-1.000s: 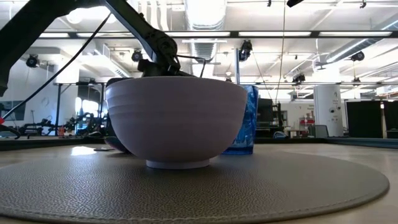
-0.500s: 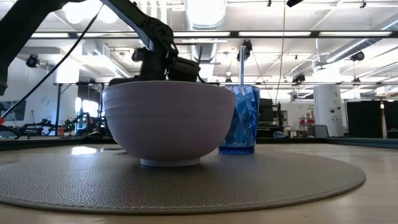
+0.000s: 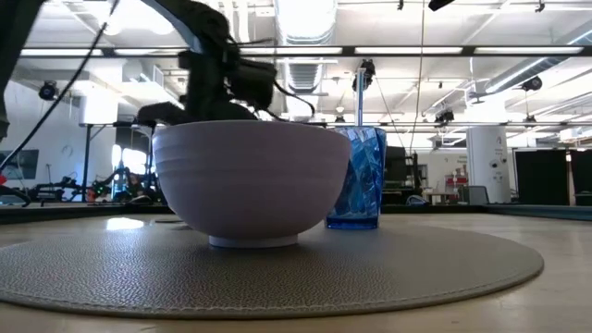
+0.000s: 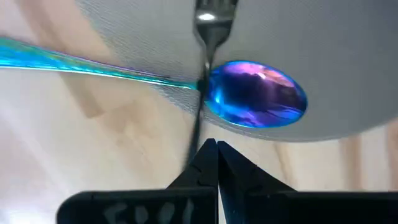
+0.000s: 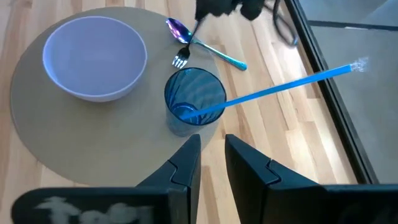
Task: Pick & Place Utensil
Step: Put the fork into the bowl
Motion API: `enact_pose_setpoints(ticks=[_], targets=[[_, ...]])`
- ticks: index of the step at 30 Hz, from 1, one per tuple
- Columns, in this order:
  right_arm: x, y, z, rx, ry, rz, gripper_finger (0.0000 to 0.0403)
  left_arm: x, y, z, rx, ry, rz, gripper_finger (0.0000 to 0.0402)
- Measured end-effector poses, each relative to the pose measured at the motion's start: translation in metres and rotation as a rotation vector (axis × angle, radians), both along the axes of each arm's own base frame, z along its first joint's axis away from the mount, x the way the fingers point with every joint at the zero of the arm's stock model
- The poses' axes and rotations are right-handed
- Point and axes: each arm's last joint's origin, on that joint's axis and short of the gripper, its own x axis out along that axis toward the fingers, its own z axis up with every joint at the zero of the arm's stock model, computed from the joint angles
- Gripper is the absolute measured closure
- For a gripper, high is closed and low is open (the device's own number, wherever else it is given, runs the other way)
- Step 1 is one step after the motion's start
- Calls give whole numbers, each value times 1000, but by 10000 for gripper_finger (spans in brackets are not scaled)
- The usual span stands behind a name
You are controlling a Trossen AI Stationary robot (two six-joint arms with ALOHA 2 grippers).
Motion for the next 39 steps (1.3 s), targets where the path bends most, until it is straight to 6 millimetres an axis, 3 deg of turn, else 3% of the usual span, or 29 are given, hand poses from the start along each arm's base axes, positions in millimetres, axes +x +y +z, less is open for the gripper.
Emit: enact_pose_setpoints(ticks=[6,12,19,30,39], targets=[[0,0,0,0,2,5,335,-24,-6,1,149,-218,5,402],[0,0,0,-2,3,7,335,-33,-10,5,213,-403,-12,401],[0,0,0,-1,0,6,335,-34,-11,5,194,-390,55,372],[0,0,0,0,-2,6,335,-41,-17,0,161,-279,129,227],[0,0,0,4,-5,3,335,-40,-17,-5,158,-256,131,221]])
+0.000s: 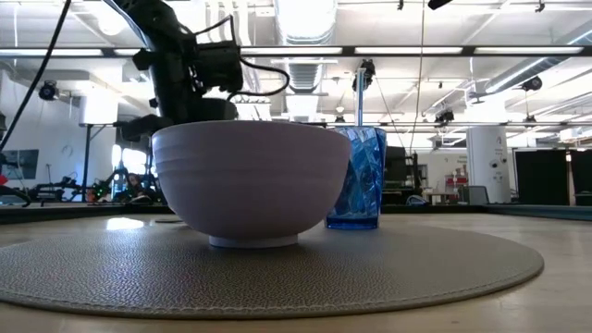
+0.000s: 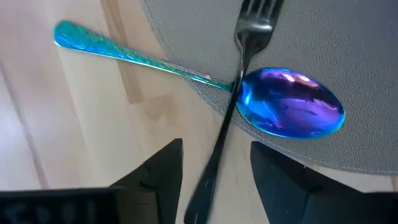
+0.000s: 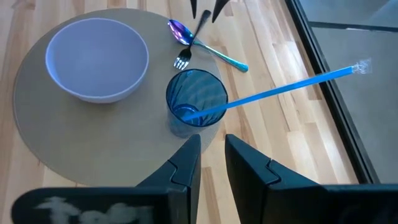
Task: Pick & Place Utensil
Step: Put the fork into the bowl
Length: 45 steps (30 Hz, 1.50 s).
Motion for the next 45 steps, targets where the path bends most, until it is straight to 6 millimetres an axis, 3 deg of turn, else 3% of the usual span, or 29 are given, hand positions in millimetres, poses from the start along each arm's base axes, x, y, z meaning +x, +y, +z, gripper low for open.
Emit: enact_pose_setpoints(ticks=[8,24,29,38,45], targets=[[0,0,0,1,-1,-1,335,6,2,-22,-23,83,1,230],[0,0,0,2,-4,-2,335,14,4,-42,-37,134,-6,247],[0,0,0,3,-5,-2,335,15,4,-44,-36,143,-4,278],[2,1,1,10,-21,-2,335,15,5,-45,-27,139,-4,389],[2,1,1,10,-21,-2,335,14,4,-44,-29,142,-6,388]])
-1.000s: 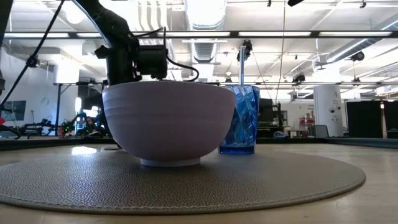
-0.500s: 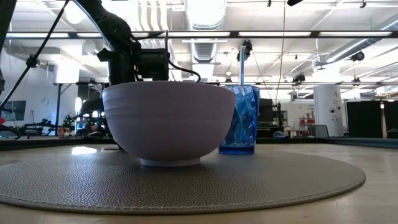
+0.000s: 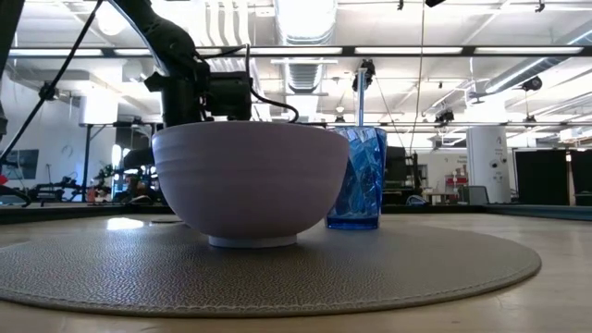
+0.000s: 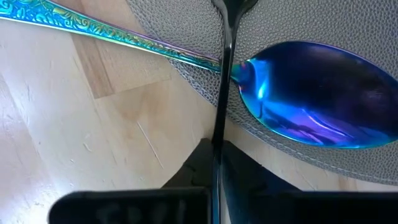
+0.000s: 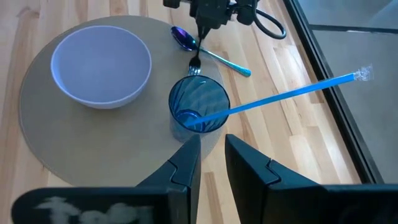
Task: Pick & Place Utensil
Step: Put the fork into the bowl
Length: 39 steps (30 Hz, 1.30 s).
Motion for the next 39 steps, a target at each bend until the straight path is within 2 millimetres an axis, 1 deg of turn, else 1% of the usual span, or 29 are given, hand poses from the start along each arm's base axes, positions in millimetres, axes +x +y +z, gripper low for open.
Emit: enact_pose_setpoints(ticks=[3,14,23,28,33,39], targets=[[0,0,0,0,0,0,335,0,0,2,1,4,-2,395],[0,0,0,0,0,0,335,5,1,11,-11,11,-7,399],[0,0,0,0,0,0,335,4,0,11,-8,25,-6,400],[0,0,0,0,1,0,335,1,1,14,2,63,-4,401],[0,0,0,0,1,0,335,3,2,27,29,92,4,401],[0,0,0,-1,1,1,335,4,5,53,87,128,35,401]])
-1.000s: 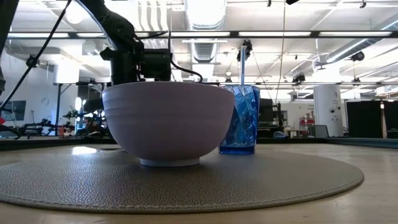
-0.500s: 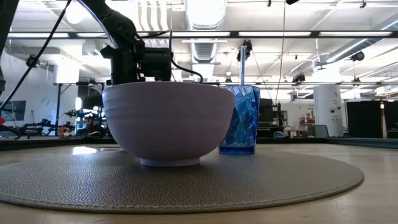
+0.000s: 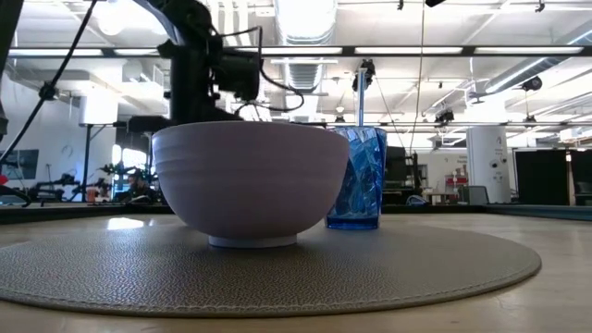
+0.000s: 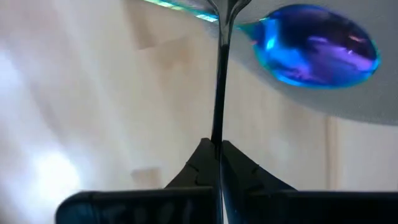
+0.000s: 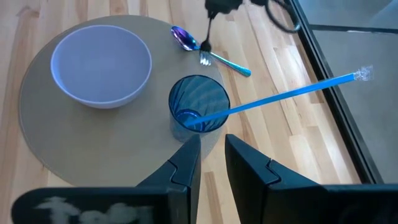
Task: Pick & Place Utensil
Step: Put the fork into the bowl
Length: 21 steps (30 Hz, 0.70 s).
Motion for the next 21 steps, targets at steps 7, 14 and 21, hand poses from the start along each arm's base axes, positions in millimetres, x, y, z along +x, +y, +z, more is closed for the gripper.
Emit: enact_pose_setpoints(ticks=[7,14,21], targets=[[0,0,0,-2,1,2,335,-1,1,37,73,9,32,401],[0,0,0,-11,5,12,335,1,-15,77,144,47,-19,401],[0,0,0,-20,8,21,335,7,-47,109,166,1,-86,401]])
